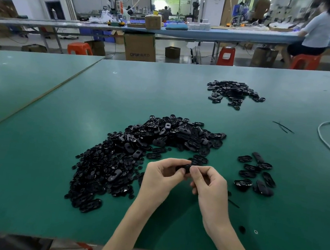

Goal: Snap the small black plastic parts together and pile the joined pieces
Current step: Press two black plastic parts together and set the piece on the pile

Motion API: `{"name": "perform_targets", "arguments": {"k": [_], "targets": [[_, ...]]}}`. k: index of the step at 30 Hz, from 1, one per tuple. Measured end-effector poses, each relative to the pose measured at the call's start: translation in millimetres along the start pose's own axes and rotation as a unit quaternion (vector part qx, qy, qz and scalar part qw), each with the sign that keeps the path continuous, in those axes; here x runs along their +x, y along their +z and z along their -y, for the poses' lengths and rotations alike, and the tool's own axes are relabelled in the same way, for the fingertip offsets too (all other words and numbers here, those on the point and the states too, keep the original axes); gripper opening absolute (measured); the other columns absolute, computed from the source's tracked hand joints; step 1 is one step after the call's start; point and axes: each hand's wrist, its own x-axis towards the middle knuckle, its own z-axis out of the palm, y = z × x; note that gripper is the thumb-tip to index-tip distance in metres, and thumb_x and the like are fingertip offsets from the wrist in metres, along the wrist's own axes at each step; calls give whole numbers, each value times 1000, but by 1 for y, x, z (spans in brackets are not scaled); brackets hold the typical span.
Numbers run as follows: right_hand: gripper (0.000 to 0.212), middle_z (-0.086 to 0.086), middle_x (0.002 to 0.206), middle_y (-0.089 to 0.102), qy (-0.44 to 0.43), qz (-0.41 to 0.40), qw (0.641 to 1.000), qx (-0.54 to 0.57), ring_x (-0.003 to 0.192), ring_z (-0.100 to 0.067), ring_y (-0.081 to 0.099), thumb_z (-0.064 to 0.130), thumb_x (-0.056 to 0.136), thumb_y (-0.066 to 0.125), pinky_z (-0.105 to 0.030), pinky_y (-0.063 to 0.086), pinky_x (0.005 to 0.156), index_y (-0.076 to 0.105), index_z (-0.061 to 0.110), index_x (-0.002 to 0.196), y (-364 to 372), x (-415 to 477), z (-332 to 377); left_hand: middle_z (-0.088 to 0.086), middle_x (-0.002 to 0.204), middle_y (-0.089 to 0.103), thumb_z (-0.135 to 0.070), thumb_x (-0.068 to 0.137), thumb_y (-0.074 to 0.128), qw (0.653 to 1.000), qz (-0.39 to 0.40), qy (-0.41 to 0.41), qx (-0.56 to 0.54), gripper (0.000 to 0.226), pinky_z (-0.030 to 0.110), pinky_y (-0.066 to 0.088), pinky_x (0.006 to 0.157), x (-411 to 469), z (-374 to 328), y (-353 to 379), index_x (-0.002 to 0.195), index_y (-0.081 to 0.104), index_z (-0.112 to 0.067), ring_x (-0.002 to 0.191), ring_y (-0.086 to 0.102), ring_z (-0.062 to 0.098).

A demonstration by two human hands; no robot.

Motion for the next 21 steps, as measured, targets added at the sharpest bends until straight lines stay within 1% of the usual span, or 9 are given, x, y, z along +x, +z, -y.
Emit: {"name": "perform_targets", "arguments": {"k": [2,5,6,10,13,18,21], "targets": [[12,4,69,71,-3,7,1000,-17,58,-5,56,22,100,68,-21,49,57,72,17,91,1,0,0,0,94,80,11,92,65,1000,-9,0,10,30,19,58,79,0,1,0,101,80,-14,86,77,14],[12,2,71,71,-3,14,999,-33,58,-5,57,23,100,68,-22,50,56,72,19,90,1,0,-2,0,95,80,11,91,65,999,-20,1,28,30,28,61,83,1,3,1,100,80,-13,88,77,20],[12,2,71,72,-4,15,999,-36,58,-5,57,24,100,68,-22,50,56,72,19,91,1,0,-2,0,95,80,11,91,65,999,-20,0,28,30,29,61,84,1,3,0,100,80,-13,89,77,20],[13,-3,76,74,5,-2,1000,-5,61,-8,60,23,102,66,-24,53,60,72,14,94,1,0,-1,3,94,81,6,91,71,1000,-6,-8,-4,24,23,59,80,0,1,-1,104,80,-12,87,78,20],[14,-6,75,74,5,-4,1000,5,62,-8,60,21,102,66,-23,52,59,72,12,94,1,0,-1,5,94,81,6,91,72,1000,-6,-6,-22,22,22,59,79,-1,0,-2,104,79,-10,85,78,22],[13,-3,75,74,11,0,1000,5,62,-7,60,21,102,66,-23,52,60,72,12,95,2,-1,2,2,93,80,7,91,71,1000,-22,9,11,24,27,60,82,-1,1,1,102,79,-13,86,78,21],[13,1,73,73,11,-3,1000,6,61,-6,59,21,102,65,-22,51,59,72,12,96,1,0,2,-3,93,80,5,91,72,999,-28,11,33,25,22,59,81,0,-1,2,101,79,-18,86,77,16]]}}
